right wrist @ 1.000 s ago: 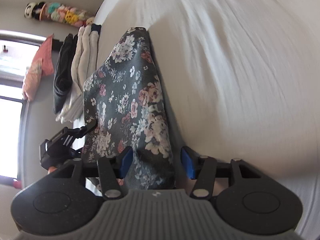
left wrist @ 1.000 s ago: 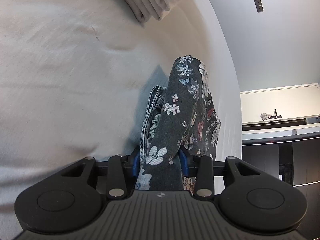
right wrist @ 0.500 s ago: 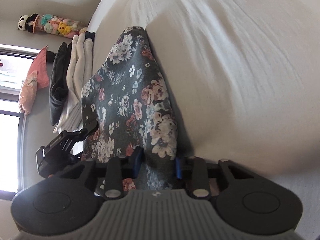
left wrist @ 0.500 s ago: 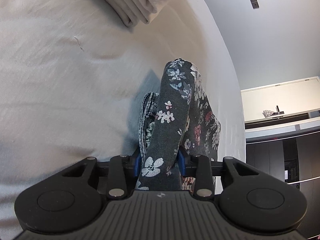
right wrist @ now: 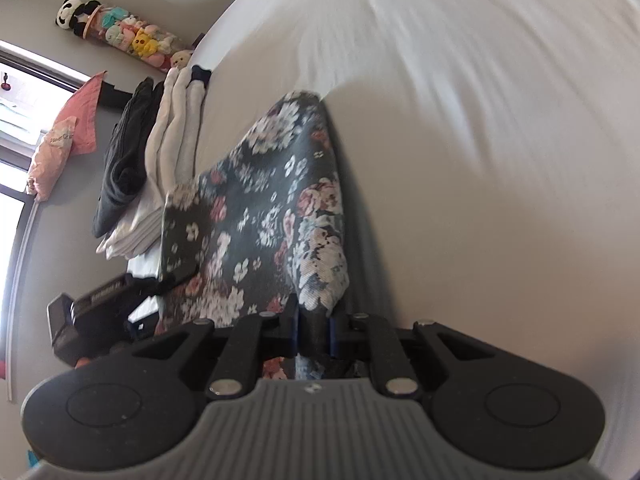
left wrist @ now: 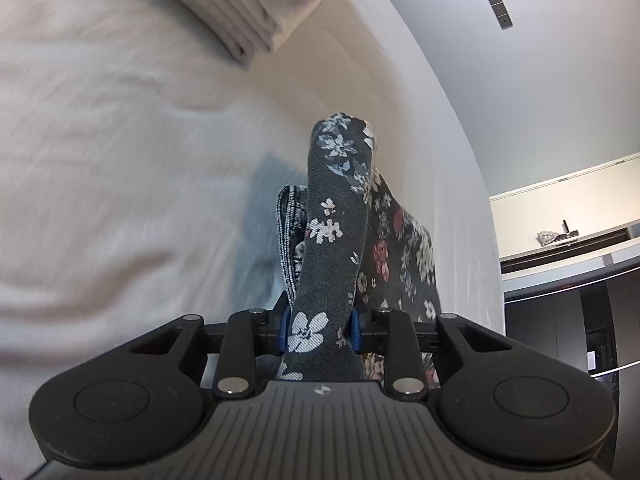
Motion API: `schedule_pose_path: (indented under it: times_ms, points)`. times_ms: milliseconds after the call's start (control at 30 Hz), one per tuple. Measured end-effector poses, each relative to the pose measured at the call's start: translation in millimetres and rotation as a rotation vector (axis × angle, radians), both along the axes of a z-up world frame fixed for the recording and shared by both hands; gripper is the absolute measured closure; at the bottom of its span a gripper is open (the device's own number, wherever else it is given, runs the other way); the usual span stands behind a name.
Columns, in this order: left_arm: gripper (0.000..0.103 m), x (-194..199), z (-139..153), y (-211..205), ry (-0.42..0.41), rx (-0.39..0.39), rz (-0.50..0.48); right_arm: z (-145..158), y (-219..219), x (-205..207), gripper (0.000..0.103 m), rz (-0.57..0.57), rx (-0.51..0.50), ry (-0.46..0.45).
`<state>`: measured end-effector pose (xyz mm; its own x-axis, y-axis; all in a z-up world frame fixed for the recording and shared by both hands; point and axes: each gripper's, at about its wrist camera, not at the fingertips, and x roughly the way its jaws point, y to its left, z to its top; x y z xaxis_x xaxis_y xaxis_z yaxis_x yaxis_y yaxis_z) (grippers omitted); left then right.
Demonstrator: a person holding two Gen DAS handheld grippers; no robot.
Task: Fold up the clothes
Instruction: 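Lift the floral jeans bundle with both tools toward the clothes stack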
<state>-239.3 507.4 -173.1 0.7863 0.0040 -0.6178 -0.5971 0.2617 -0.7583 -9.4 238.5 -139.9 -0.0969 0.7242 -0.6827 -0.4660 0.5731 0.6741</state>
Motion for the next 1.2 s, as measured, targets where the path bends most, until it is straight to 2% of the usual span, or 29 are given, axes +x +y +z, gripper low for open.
schedule_pose_path:
  times_ms: [167,267,333,400,433,533,700,900,967,1000,1100,1167,1200]
  points:
    - [0.072,13,3,-21,0.037,-0.040,0.001,8,-1,26,0.088,-0.035,-0.034,-0.034]
    - [0.072,17,2,-24,0.052,-0.031,0.000,5,6,35,0.087,-0.022,-0.071,-0.026]
    - [0.068,14,-3,-17,0.028,-0.075,0.002,5,7,36,0.085,-0.020,-0.083,-0.020]
    - [0.063,9,-5,-8,0.017,-0.084,0.003,4,6,36,0.078,-0.034,-0.084,-0.010]
    - [0.056,4,-4,-4,0.007,-0.077,0.021,3,5,36,0.073,-0.043,-0.082,-0.007]
    - [0.043,-10,1,9,-0.021,-0.056,0.077,1,1,36,0.052,-0.063,-0.085,-0.002]
    - [0.040,-8,-11,18,-0.046,-0.078,0.080,-8,-12,35,0.044,-0.091,-0.098,0.028]
    - [0.041,10,-23,23,-0.076,-0.086,0.064,-23,-22,37,0.044,-0.119,-0.055,0.084]
    - [0.045,10,-26,23,-0.079,-0.079,0.066,-26,-22,37,0.045,-0.127,-0.033,0.099]
    - [0.051,10,-28,23,-0.079,-0.073,0.067,-28,-22,37,0.046,-0.132,-0.020,0.107]
    - [0.061,11,-30,24,-0.086,-0.059,0.073,-34,-23,37,0.055,-0.158,0.020,0.130]
    - [0.065,8,-31,24,-0.092,-0.052,0.073,-37,-23,36,0.074,-0.167,0.051,0.144]
    - [0.067,7,-31,23,-0.094,-0.047,0.073,-37,-21,35,0.079,-0.169,0.067,0.150]
